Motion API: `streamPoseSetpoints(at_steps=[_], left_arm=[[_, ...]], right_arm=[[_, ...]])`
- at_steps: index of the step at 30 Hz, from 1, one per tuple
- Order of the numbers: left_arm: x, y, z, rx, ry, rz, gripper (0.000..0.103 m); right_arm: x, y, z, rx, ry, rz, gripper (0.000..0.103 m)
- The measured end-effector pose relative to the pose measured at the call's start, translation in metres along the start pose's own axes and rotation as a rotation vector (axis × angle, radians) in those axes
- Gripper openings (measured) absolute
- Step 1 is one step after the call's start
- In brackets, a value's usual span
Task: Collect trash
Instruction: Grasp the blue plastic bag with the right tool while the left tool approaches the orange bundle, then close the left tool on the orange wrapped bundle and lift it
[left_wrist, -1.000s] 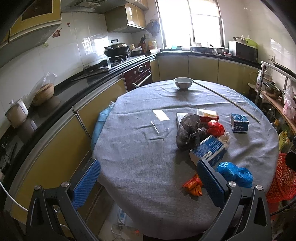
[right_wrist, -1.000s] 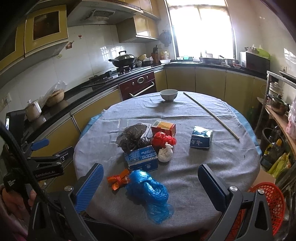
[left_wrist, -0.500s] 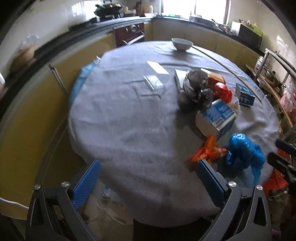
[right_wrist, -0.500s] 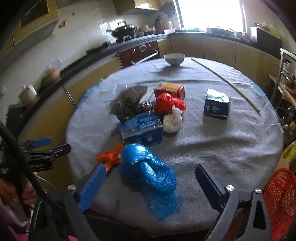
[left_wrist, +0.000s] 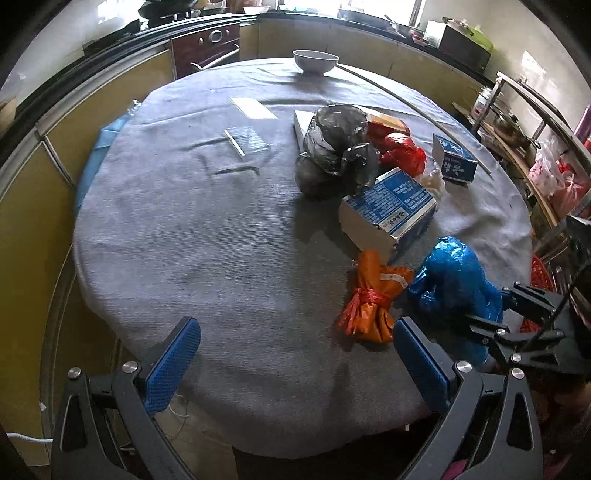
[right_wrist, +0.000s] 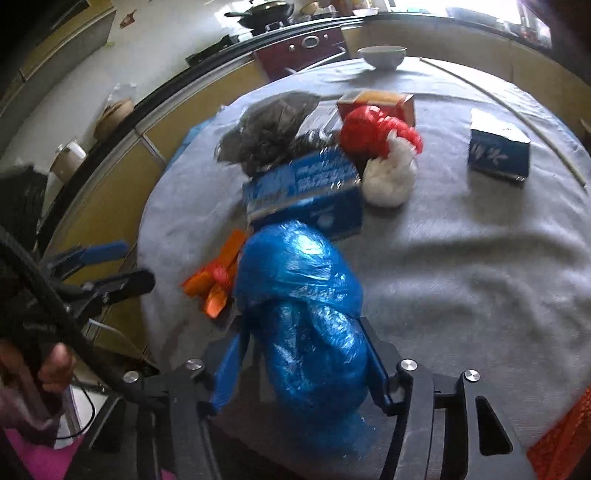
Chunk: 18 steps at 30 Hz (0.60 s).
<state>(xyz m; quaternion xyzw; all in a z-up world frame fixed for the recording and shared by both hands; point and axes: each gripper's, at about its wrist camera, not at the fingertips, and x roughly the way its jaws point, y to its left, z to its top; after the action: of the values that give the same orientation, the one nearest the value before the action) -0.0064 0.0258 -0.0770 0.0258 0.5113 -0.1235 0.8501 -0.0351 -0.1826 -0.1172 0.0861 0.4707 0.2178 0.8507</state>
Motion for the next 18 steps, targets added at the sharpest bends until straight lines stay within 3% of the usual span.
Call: streamPoseSetpoints(at_steps=[3, 8, 13, 18], left_arm=[[0.008, -0.002, 0.004, -0.001, 0.018, -0.019, 0.103], [0.018, -0.013, 0.01, 0.019, 0.031, -0.058, 0.101], [0.032, -0.025, 0.017, 0.04, 0.071, -0.103, 0.088], [0.05, -0.038, 0.02, 0.063, 0.119, -0.137, 0.062]], right_arm=[[-0.002, 0.0, -0.002, -0.006, -0.021, 0.008, 0.045], [-0.011, -0.015, -0.003, 0.039, -0.041, 0.026, 0.043], [-0.022, -0.033, -0.007, 0.098, -0.067, 0.027, 0.042], [-0.038, -0.053, -0.012, 0.153, -0.107, 0.026, 0.042]])
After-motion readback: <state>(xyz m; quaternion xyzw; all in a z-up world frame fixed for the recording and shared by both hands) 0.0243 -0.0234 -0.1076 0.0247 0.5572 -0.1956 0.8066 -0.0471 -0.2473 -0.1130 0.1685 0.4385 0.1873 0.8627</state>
